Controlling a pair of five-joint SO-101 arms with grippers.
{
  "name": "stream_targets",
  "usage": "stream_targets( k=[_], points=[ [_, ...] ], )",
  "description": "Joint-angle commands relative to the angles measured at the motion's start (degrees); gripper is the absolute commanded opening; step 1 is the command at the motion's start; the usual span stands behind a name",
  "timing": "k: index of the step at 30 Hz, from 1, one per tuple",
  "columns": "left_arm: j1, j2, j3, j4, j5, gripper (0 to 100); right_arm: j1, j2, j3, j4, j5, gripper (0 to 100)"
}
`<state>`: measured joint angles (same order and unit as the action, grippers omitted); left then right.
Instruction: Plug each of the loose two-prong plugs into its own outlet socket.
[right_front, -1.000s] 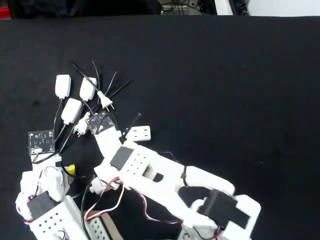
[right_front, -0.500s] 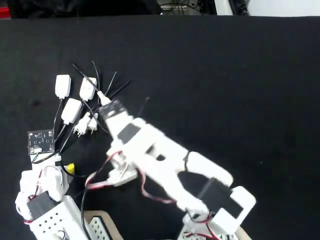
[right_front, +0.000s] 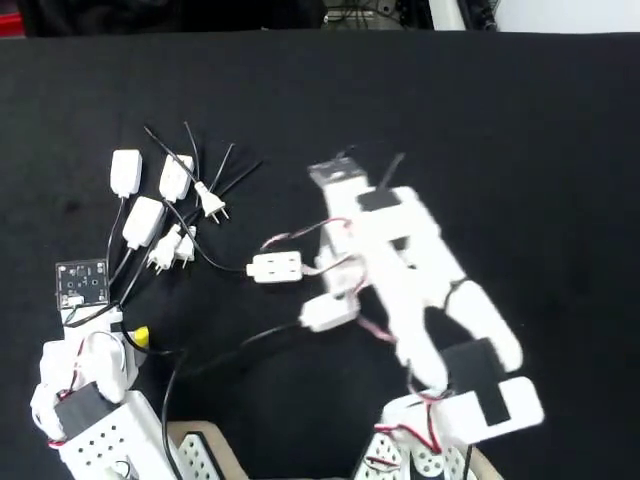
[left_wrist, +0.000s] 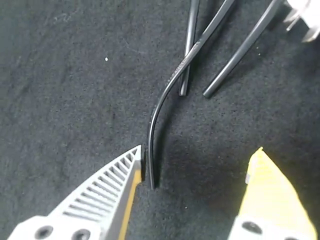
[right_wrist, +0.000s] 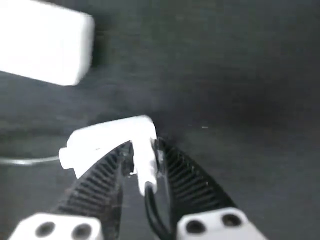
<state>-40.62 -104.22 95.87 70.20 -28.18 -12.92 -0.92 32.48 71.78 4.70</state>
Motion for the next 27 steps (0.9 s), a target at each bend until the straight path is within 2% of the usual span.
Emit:
stream_targets(
  k=[1, 5, 9, 11, 14, 20, 23, 27],
  points=[
    [-0.13, -0.26, 0.31, -0.88, 0.18, 32, 12.75, 1.1, -2.07, -1.58, 10.81, 1.2],
    [-0.13, -0.26, 0.31, -0.88, 0.26, 32, 21.8, 1.1, -4.18, -10.55, 17.41, 1.2],
    [-0.13, -0.26, 0.31, -0.88, 0.26, 32, 23.3, 1.19, -4.44, -18.46, 17.67, 1.2],
    [-0.13, -0.26, 0.31, -0.88, 0.26, 32, 22.07, 1.71, -4.62, -20.84, 14.68, 1.2],
    [-0.22, -0.26, 0.31, -0.88, 0.26, 32, 19.78, 5.32, -7.16, -23.3, 5.8, 1.2],
    [-0.22, -0.26, 0.31, -0.88, 0.26, 32, 16.7, 20.62, -22.46, -23.47, -7.3, 1.2],
    [-0.22, -0.26, 0.31, -0.88, 0.26, 32, 15.38, 27.91, -31.43, -21.01, -9.49, 1.2],
    [-0.22, -0.26, 0.31, -0.88, 0.26, 32, 13.19, 35.74, -45.05, -11.6, -9.67, 1.2]
  ],
)
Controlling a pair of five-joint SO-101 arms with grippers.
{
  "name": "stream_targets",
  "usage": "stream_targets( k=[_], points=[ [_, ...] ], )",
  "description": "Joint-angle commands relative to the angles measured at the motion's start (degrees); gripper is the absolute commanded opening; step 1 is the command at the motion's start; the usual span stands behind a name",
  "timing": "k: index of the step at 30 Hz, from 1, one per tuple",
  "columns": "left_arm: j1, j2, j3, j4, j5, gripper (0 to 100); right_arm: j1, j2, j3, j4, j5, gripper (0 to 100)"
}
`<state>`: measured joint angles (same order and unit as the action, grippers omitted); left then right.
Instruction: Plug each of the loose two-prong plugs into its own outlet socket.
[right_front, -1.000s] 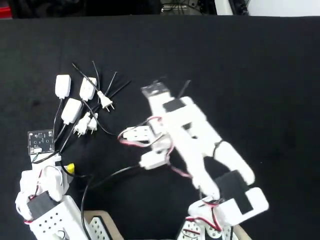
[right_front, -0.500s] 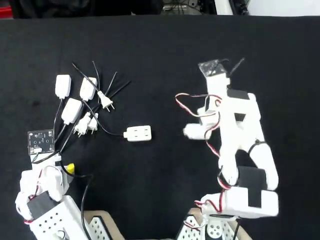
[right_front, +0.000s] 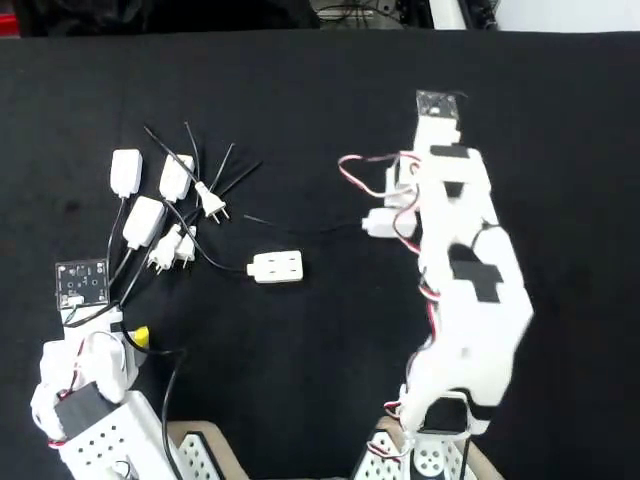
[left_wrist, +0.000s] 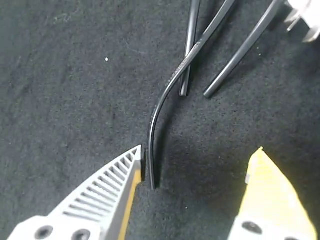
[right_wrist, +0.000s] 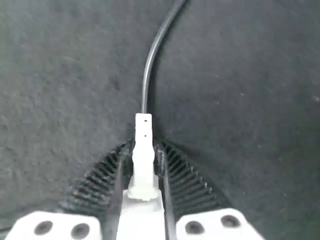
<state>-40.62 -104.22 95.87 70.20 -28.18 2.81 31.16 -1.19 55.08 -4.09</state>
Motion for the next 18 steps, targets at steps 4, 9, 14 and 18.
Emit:
stream_targets(
  k=[4, 9, 14, 18],
  points=[
    [-0.22, -0.26, 0.31, -0.88, 0.26, 32, -3.87, 9.89, -24.48, 11.34, -1.05, 1.2],
    [-0.22, -0.26, 0.31, -0.88, 0.26, 32, -3.87, 17.89, -41.36, 14.86, -3.78, 1.2],
    [-0.22, -0.26, 0.31, -0.88, 0.26, 32, -3.96, 27.21, -58.24, 16.53, -4.13, 1.2],
    [-0.22, -0.26, 0.31, -0.88, 0.26, 32, -3.96, 34.33, -69.93, 16.53, -3.78, 1.2]
  ],
)
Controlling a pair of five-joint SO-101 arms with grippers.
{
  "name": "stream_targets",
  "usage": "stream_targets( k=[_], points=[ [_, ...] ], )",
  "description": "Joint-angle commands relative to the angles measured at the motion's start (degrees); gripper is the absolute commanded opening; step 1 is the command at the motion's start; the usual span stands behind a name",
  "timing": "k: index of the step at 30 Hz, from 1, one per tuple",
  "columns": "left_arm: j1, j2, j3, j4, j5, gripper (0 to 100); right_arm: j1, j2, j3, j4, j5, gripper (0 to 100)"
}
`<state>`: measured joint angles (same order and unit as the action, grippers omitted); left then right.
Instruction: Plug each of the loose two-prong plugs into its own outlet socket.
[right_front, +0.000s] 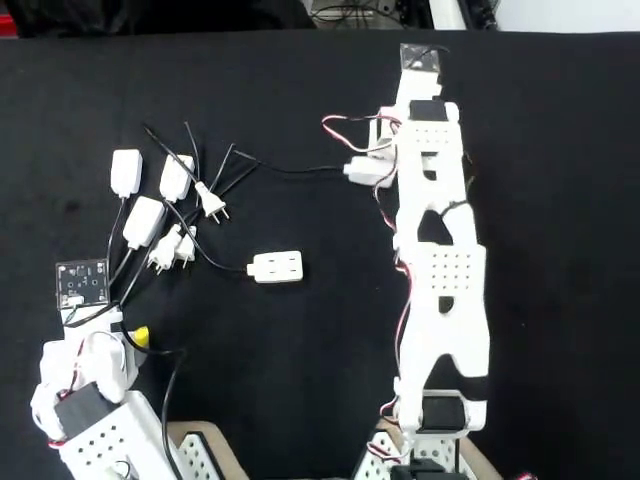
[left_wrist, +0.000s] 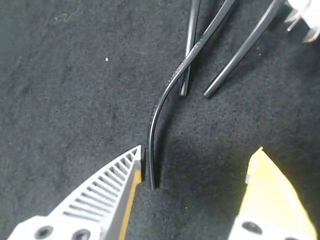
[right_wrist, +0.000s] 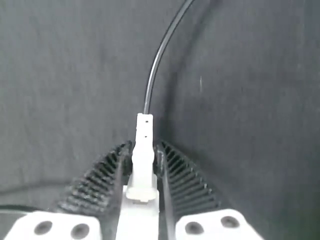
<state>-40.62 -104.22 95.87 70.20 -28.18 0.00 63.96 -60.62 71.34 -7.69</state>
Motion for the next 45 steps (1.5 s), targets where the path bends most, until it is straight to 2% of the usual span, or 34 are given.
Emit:
stream_targets(
  k=[1, 6, 12, 15, 19, 22, 27, 32, 35, 39, 45],
  points=[
    [-0.22, -0.26, 0.31, -0.97, 0.26, 32, -1.23, 3.03, -12.88, 0.53, -0.18, 1.4],
    [-0.13, -0.26, 0.31, -1.05, 0.26, 32, -3.6, 8.22, -23.69, 8.53, 6.42, 3.9],
    [-0.13, -0.26, 0.31, -0.88, 0.18, 32, -7.21, 10.51, -35.38, 21.01, 6.42, 30.7],
    [-0.04, -0.26, 0.31, -0.88, 0.09, 32, -8.18, 9.1, -35.12, 24.09, 6.42, 37.2],
    [0.13, -0.26, 0.31, -0.88, 0.09, 32, -7.47, 6.46, -35.12, 27.96, 6.42, 34.5],
    [2.86, -0.18, 0.31, -0.79, 0.0, 32, -6.15, 4.18, -34.42, 29.89, 6.33, 31.7],
    [5.76, -0.18, 0.04, -1.23, -0.09, 33, -1.32, 1.54, -30.81, 30.15, 6.15, 20.1],
    [11.3, -0.26, -0.4, -1.32, -0.09, 33, 2.55, -8.31, -14.29, 30.07, 5.89, 5.2],
    [14.64, -0.26, -1.89, -1.32, 0.0, 33, 3.34, -16.48, 0.84, 29.89, 6.33, 1.3],
    [23.08, -0.18, -6.37, -0.97, 0.26, 33, 4.22, -26.42, 17.27, 29.8, 6.42, 3.0],
    [39.43, 0.18, -12.26, -2.81, 0.35, 33, 7.38, -38.9, 33.01, 29.01, 6.42, 3.6]
  ],
)
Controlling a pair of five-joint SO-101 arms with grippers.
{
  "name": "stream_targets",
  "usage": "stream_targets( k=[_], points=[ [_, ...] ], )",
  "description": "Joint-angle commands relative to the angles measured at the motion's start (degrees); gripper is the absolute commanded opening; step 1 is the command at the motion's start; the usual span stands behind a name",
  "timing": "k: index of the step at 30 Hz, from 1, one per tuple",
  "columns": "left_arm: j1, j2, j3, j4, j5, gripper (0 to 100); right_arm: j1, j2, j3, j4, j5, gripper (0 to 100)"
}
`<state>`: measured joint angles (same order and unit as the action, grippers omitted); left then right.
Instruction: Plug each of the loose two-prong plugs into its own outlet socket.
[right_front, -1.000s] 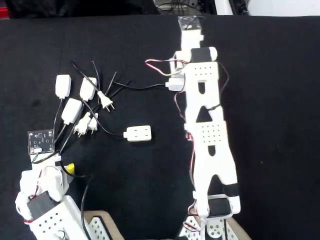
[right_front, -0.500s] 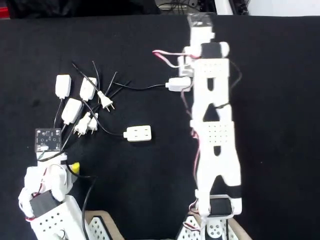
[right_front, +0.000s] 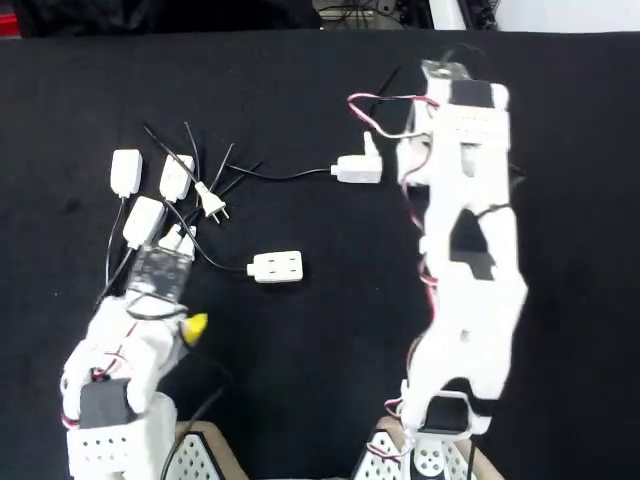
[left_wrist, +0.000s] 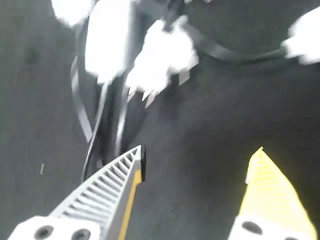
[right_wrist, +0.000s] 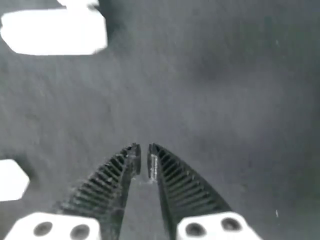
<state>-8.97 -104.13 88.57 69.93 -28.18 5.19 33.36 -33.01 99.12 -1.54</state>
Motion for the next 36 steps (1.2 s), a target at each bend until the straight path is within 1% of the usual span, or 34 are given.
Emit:
stream_targets(
  k=[1, 3, 5, 7, 9, 10, 13, 14, 15, 17, 19, 22, 26, 30, 36],
  points=[
    [10.15, 0.18, -5.58, -3.25, 0.35, 33, 2.64, -10.33, 7.78, 1.23, 0.35, 3.6],
    [14.2, 1.93, -6.81, -3.96, 0.26, 33, 3.16, -14.99, 13.41, 1.05, 2.81, 3.4],
    [16.57, 5.89, -8.31, -5.8, 0.0, 33, 3.43, -20.18, 20.26, -0.7, 5.45, 3.4],
    [17.63, 12.13, -9.98, -8.79, -0.09, 33, 3.43, -25.98, 28.44, -4.84, 7.12, 3.4],
    [18.33, 20.31, -12.7, -12.22, -2.81, 33, 3.16, -31.96, 37.32, -11.87, 10.64, 3.4],
    [18.77, 25.05, -14.55, -13.45, -4.57, 33, 3.08, -34.68, 42.07, -16.88, 14.59, 3.5],
    [20.09, 39.91, -21.67, -15.3, -10.46, 33, 3.08, -41.98, 56.31, -31.03, 29.54, 3.6],
    [20.53, 44.48, -24.04, -15.3, -13.27, 33, 3.08, -43.91, 60.44, -34.64, 33.23, 3.6],
    [21.14, 48.97, -25.89, -15.3, -16.79, 33, 3.08, -45.49, 64.13, -37.54, 34.55, 3.6],
    [21.93, 56.26, -28.18, -17.05, -24.44, 33, 3.25, -47.69, 70.55, -43.16, 34.37, 3.6],
    [22.02, 61.36, -28.62, -21.45, -30.07, 33, 3.16, -48.13, 74.77, -47.3, 34.37, 3.3],
    [21.85, 67.6, -28.62, -29.36, -34.46, 33, 3.43, -47.52, 77.23, -49.76, 31.56, 3.2],
    [21.85, 74.29, -29.32, -36.4, -40.26, 33, 4.22, -44.53, 77.67, -52.31, 31.03, 3.2],
    [21.85, 80.88, -33.45, -42.37, -40.97, 33, 6.15, -39.25, 77.41, -55.91, 31.21, 3.2],
    [21.93, 94.42, -43.12, -42.55, -40.88, 33, 6.77, -32.92, 73.54, -56.88, 31.21, 3.2]
  ],
)
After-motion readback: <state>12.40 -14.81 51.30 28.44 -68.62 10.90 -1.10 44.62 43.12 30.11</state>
